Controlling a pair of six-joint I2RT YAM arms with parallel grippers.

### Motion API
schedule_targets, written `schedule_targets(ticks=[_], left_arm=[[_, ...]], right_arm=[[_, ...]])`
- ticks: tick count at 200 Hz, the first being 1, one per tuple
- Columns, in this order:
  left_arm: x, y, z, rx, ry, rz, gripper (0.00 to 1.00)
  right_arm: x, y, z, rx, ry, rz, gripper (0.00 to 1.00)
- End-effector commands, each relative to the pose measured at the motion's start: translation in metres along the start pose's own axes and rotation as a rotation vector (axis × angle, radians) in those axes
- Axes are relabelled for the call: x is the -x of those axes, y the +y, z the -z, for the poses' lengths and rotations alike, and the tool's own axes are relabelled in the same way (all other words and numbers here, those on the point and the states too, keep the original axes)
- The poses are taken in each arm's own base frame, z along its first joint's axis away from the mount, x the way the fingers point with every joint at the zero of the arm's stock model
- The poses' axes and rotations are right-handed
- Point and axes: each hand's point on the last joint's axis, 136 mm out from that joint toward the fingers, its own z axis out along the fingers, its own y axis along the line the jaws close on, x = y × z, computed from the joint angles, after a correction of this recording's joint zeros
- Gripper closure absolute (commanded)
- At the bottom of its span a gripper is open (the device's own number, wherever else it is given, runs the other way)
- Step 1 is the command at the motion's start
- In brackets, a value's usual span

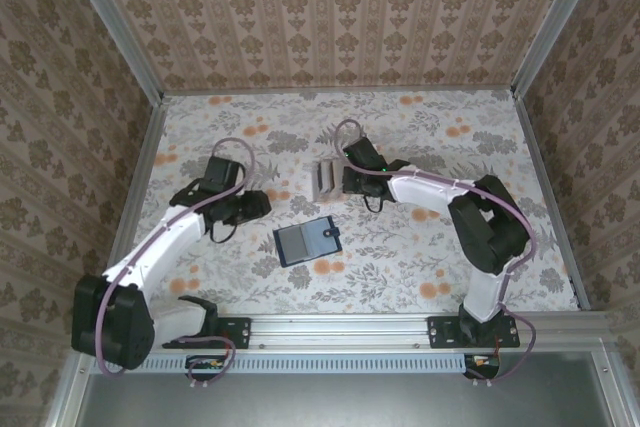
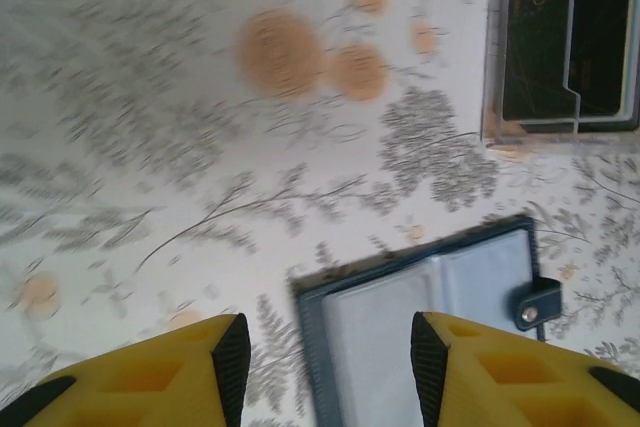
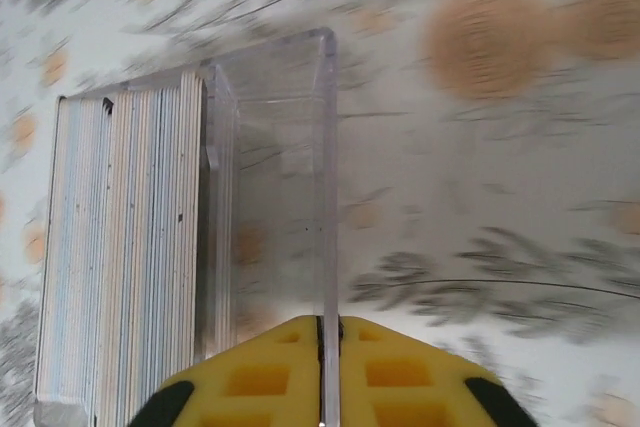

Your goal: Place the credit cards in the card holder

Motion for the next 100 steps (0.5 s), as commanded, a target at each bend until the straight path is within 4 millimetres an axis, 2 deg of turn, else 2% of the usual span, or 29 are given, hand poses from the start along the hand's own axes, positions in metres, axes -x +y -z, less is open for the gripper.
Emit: schedule_targets(ticks=[1,10,20,60,77,100], left_arm=[[0.028,-0.043,0.004,-0.089,-0.073,-0.168,0.50],[0.029,-0.062,0.001,-0.126,-0.075,-0.239,0.50],[0.035,-0.073,-0.002,-0.151,-0.089,-0.288,0.50],[0.050,-0.079,-0.023,-0.166,-0.145,-0.296,0.50],[0.050,-0.078,-0.027,-0.153,-0.194,-0.347,0.50],[0.048,-0.069,-0.029,-0.128,-0.258,-0.403,0.50]], right_arm=[[0.010,-0.048,0.023,-0.204,-0.100,-0.088,0.83],[0.008,-0.057,0.026,-0.219,-0.107,-0.105,0.78],[0.005,-0.064,0.028,-0.217,-0.101,-0.122,0.74],[0.009,-0.081,0.046,-0.146,-0.090,-0.135,0.62],[0.016,-0.064,0.055,-0.040,-0.067,-0.086,0.58],[0.021,-0.023,0.062,0.150,-0.004,-0.042,0.55]])
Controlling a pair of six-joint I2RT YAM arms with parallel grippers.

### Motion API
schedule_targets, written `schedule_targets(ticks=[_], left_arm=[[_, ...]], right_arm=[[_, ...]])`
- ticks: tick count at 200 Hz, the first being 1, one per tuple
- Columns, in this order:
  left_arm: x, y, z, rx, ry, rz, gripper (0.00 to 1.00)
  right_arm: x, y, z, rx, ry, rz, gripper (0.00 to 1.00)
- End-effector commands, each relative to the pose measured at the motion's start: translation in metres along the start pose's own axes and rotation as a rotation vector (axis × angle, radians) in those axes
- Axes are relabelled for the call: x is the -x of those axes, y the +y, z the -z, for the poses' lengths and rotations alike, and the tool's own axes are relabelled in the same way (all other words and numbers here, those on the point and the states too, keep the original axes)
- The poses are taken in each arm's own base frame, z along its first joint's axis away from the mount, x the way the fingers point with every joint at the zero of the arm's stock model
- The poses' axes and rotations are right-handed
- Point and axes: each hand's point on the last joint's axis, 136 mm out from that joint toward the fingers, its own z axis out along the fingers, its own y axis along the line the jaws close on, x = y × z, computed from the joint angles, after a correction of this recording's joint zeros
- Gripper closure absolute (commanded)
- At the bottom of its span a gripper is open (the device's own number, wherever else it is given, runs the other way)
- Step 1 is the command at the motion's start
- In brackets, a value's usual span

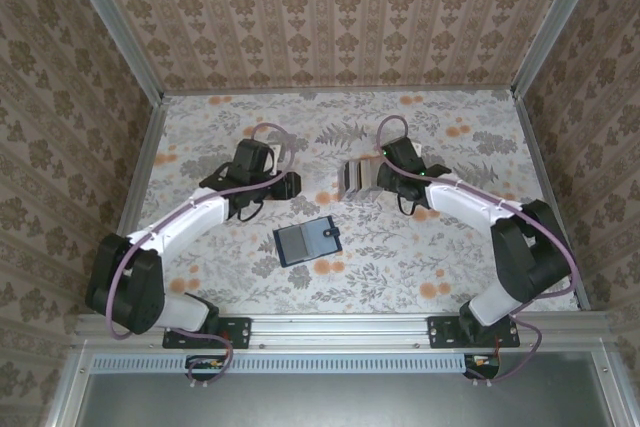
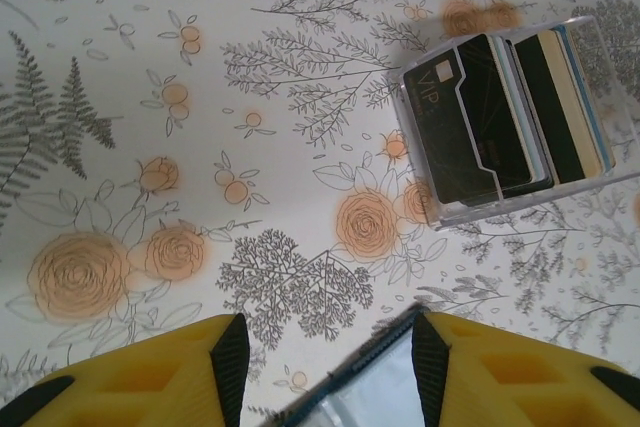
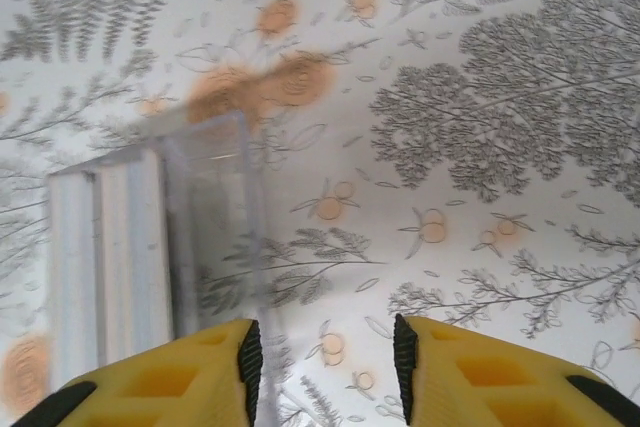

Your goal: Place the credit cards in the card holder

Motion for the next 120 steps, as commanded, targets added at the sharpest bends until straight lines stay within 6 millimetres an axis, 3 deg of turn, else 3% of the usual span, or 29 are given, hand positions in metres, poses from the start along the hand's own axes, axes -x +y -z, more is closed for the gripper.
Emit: schedule_targets(ticks=[1,22,39,66,95,120], left_arm=[[0.010,0.004,0.003,0.024,-0.114,-0.103,0.50],[-0.001,0.013,0.001,0.037,-0.172,-0.145,0.49],[-0.014,0.024,-0.006,0.061,-0.218,-0.203,0.49],[-0.016,0.026,-0.007,0.065,-0.206,-0.210,0.47],[-0.019,0.016,-0.008,0.012,-0.191,-0.223,0.47],[-0.018,0.020,-0.008,0.021,-0.227,-0.231,0.45]], right_arm=[[0.000,0.047,0.017,0.219,0.078,0.068,0.55],[0.003,0.066,0.010,0.270,0.122,0.081,0.54],[0.007,0.068,-0.002,0.248,0.136,0.105,0.52],[0.011,0.064,-0.016,0.193,0.143,0.103,0.48],[0.003,0.055,-0.030,0.136,0.171,0.105,0.47],[-0.005,0.051,-0.035,0.127,0.180,0.083,0.46]])
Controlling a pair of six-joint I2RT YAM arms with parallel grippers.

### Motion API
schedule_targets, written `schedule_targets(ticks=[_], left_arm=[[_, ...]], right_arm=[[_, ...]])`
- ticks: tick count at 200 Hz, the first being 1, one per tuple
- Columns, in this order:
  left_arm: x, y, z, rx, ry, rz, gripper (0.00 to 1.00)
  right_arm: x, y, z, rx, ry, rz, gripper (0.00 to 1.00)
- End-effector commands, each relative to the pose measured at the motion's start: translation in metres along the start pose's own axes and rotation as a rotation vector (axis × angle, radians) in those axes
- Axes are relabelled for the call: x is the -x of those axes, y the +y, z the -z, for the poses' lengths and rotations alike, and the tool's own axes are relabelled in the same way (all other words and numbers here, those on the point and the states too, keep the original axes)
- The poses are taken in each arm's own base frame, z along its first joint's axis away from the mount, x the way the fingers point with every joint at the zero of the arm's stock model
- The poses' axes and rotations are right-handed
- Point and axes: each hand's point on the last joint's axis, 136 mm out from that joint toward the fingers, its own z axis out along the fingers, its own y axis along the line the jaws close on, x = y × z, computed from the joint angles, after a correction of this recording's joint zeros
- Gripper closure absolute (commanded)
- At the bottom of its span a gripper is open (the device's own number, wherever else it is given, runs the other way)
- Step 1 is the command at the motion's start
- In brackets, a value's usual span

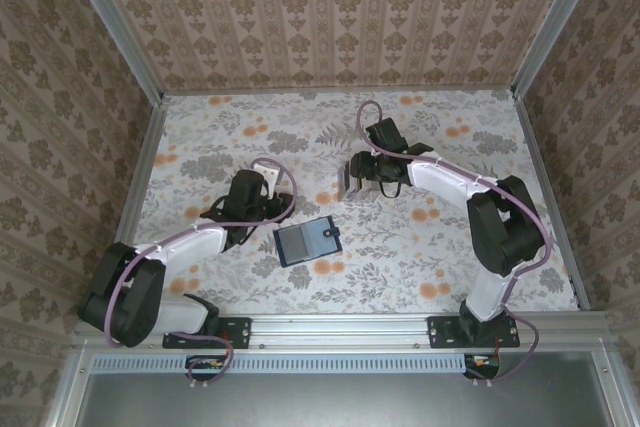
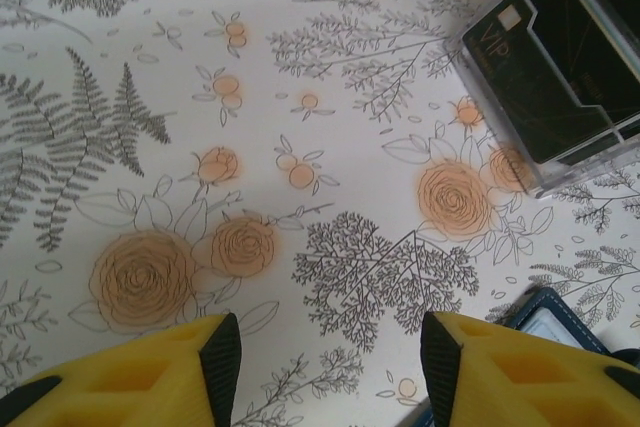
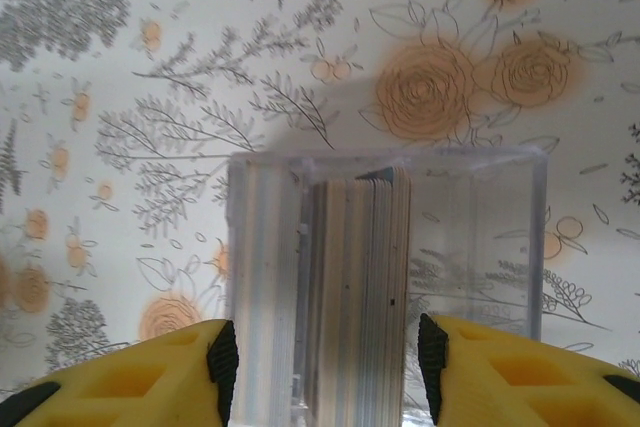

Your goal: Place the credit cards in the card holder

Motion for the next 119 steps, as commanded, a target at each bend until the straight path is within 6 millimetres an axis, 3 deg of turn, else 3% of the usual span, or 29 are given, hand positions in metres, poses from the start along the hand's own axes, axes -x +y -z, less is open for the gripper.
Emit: schedule_targets(ticks=[1,53,90,119], left_arm=[[0.016,-0.007,0.003,-0.026,-0.078,-0.047,0.44],[0.010,-0.009,-0.008,-0.043,-0.036,-0.037,0.44],[0.008,-0.007,-0.009,-0.034,-0.029,-0.036,0.45],[0.006,-0.009,-0.009,-0.045,-0.026,-0.036,0.46]], right_arm=[[-0.005,-0.007,-0.003,-0.032,0.016,-0.013,0.46],[-0.018,0.007,-0.011,0.056,0.084,-0.028,0.46],[-0.021,0.026,-0.001,0.182,0.107,-0.030,0.47],[-0.015,0.035,0.006,0.307,0.095,-0.079,0.53]])
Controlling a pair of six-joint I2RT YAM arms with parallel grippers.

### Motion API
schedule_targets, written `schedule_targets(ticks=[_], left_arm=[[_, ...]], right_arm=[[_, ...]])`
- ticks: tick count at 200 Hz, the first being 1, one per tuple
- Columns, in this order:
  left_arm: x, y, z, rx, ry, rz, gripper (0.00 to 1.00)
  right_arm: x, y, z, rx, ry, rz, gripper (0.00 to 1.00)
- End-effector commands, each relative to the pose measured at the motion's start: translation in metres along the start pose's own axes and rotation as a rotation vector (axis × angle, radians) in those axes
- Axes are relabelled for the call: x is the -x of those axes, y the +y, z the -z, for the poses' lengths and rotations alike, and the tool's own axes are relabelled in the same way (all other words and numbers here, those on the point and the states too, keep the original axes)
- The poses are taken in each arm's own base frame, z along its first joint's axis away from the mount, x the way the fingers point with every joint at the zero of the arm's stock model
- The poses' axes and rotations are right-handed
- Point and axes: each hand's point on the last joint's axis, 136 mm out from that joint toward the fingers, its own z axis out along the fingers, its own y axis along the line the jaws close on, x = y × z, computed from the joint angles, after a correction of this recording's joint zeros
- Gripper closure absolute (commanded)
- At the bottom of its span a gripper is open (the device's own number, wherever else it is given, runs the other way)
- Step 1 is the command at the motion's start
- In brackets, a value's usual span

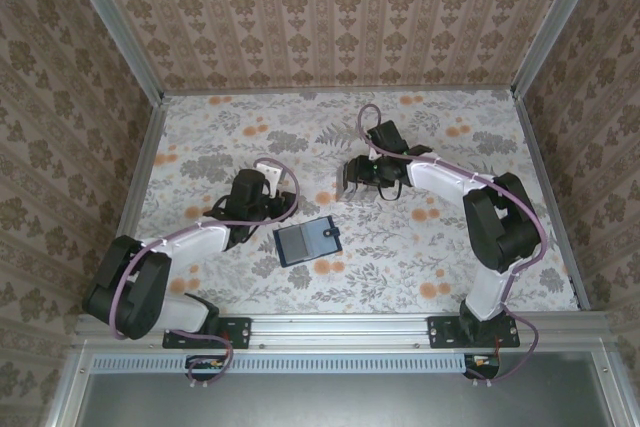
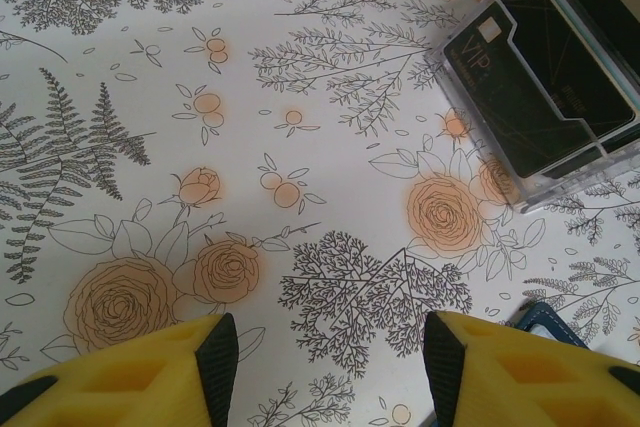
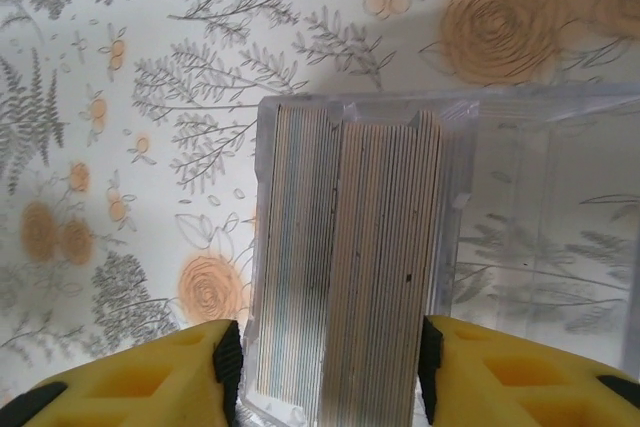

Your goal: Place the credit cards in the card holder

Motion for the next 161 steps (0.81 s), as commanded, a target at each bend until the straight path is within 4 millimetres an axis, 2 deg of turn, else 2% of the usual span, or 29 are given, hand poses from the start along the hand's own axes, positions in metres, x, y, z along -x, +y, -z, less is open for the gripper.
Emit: schedule_targets(ticks=[1,50,101,140,161], left_arm=[[0.005,-0.005,0.000,-0.017,-0.013,-0.023,0.45],[0.003,-0.005,-0.003,-0.013,0.005,-0.011,0.47],[0.000,-0.006,-0.009,-0.020,0.039,-0.003,0.49],[-0.002,-0.007,-0.011,-0.026,0.051,-0.002,0.50],[0.000,-0.010,-0.011,-0.035,0.057,-0.004,0.50]], right_arm=[[0.002,0.022,0.012,0.172,0.002,-0.041,0.53],[0.010,0.033,0.024,0.286,-0.040,-0.047,0.60],[0.009,0.028,0.024,0.310,-0.043,-0.066,0.65],[0.002,0.015,0.017,0.246,-0.019,-0.065,0.86],[0.003,0.010,0.020,0.215,-0.038,-0.064,0.93]])
